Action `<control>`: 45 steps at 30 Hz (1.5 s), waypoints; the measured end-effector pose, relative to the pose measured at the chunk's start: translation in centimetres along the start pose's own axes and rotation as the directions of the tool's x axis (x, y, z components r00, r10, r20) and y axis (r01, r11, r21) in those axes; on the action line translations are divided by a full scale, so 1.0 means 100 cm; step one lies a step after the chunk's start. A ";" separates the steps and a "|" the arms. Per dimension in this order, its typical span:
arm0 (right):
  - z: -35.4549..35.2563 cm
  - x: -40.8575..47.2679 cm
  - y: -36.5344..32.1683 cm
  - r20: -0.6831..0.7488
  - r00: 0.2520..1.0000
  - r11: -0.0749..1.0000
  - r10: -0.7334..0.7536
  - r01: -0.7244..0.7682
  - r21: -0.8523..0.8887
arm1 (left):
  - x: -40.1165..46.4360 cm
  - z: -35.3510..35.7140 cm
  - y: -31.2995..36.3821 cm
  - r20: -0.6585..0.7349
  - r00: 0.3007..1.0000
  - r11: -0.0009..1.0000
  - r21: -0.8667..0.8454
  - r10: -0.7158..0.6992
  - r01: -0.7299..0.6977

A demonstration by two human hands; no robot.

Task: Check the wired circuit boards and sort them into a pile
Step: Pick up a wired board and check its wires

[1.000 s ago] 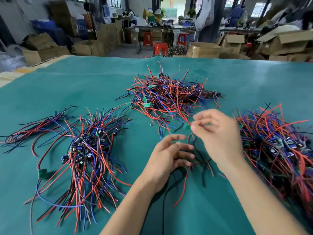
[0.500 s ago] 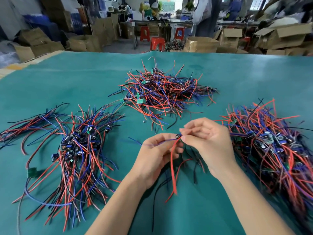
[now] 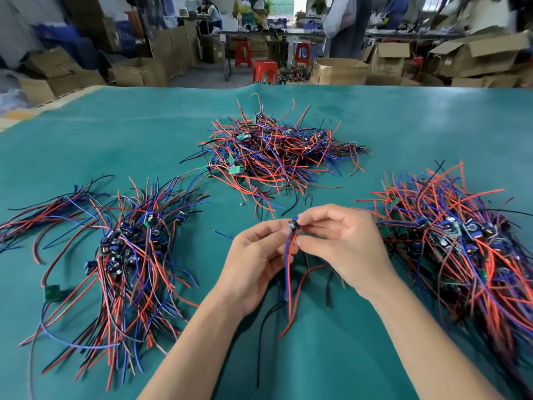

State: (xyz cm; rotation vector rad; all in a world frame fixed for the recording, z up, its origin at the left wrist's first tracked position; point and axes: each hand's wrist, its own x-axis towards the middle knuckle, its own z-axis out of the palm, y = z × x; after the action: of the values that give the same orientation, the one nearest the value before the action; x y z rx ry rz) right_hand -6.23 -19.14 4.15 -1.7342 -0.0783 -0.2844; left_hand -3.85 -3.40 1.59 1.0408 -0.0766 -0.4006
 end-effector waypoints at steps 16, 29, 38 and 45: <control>0.000 0.007 0.005 -0.442 0.881 0.922 0.169 0.016 0.386 | -0.001 0.001 0.000 -0.041 0.999 0.997 -0.079 0.010 -0.014; -0.002 0.003 0.003 0.001 0.984 0.968 0.176 -0.173 0.180 | -0.003 0.001 0.001 -0.001 1.000 0.997 0.072 0.028 -0.028; -0.021 0.006 -0.001 0.081 0.972 0.972 0.222 -0.227 0.054 | -0.004 0.002 -0.001 0.045 0.998 0.981 0.189 0.045 -0.053; -0.031 0.007 -0.001 0.166 0.943 0.949 0.290 -0.306 0.078 | -0.003 0.001 -0.005 0.063 0.994 0.966 0.237 0.088 -0.100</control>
State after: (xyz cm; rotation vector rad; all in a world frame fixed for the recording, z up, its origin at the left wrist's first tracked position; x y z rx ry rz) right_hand -6.07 -22.20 4.92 -1.6360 0.0579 0.0758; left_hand -4.28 -3.58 1.22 1.2608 -0.2249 -0.3374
